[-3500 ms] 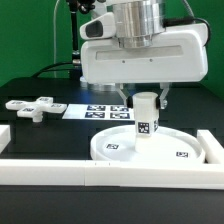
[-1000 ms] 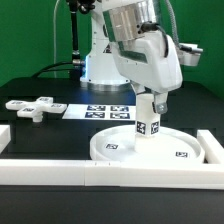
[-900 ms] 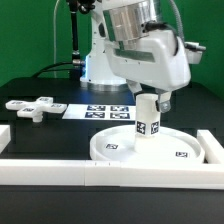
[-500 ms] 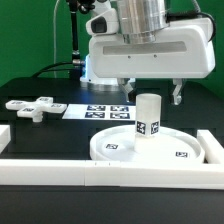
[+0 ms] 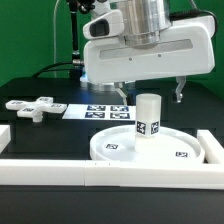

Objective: Assemble round table

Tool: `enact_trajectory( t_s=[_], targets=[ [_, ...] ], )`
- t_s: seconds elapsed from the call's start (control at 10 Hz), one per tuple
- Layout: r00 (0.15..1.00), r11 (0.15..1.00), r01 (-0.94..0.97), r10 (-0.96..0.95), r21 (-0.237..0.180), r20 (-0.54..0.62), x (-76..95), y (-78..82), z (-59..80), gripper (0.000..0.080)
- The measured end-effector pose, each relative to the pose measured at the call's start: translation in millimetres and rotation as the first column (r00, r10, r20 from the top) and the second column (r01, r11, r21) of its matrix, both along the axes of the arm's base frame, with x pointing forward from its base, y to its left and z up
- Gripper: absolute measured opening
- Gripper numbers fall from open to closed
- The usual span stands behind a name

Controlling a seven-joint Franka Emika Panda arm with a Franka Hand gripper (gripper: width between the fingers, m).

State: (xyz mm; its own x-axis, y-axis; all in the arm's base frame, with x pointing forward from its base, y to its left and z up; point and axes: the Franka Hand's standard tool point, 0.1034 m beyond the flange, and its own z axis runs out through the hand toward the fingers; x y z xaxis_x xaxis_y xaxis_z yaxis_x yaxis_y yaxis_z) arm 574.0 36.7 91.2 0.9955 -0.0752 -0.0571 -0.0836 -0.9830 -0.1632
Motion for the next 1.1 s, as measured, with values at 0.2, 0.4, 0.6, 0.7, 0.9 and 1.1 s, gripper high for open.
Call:
enact_trajectory(
  t_s=[0.2, 0.4, 0.6, 0.7, 0.9, 1.1],
  targets=[
    [0.942, 0.945, -0.325, 0.327, -0.032, 0.074, 4.3, 1.1, 0.3, 0.0649],
    [0.891, 0.896, -0.443, 0.444, -0.039, 0.094, 3.6, 0.8, -0.3, 0.0649],
    [0.827, 0.834, -0.55, 0.552, -0.049, 0.106, 3.4, -1.6, -1.1, 0.0649],
    [0.802, 0.809, -0.585, 0.587, -0.053, 0.11, 3.3, -2.6, -1.4, 0.0649],
    [0.692, 0.705, -0.704, 0.709, -0.09, 0.133, 4.4, -2.8, -3.1, 0.0649],
    [0.499, 0.512, -0.849, 0.858, -0.128, 0.123, 3.3, -4.5, -5.0, 0.0649]
  ],
)
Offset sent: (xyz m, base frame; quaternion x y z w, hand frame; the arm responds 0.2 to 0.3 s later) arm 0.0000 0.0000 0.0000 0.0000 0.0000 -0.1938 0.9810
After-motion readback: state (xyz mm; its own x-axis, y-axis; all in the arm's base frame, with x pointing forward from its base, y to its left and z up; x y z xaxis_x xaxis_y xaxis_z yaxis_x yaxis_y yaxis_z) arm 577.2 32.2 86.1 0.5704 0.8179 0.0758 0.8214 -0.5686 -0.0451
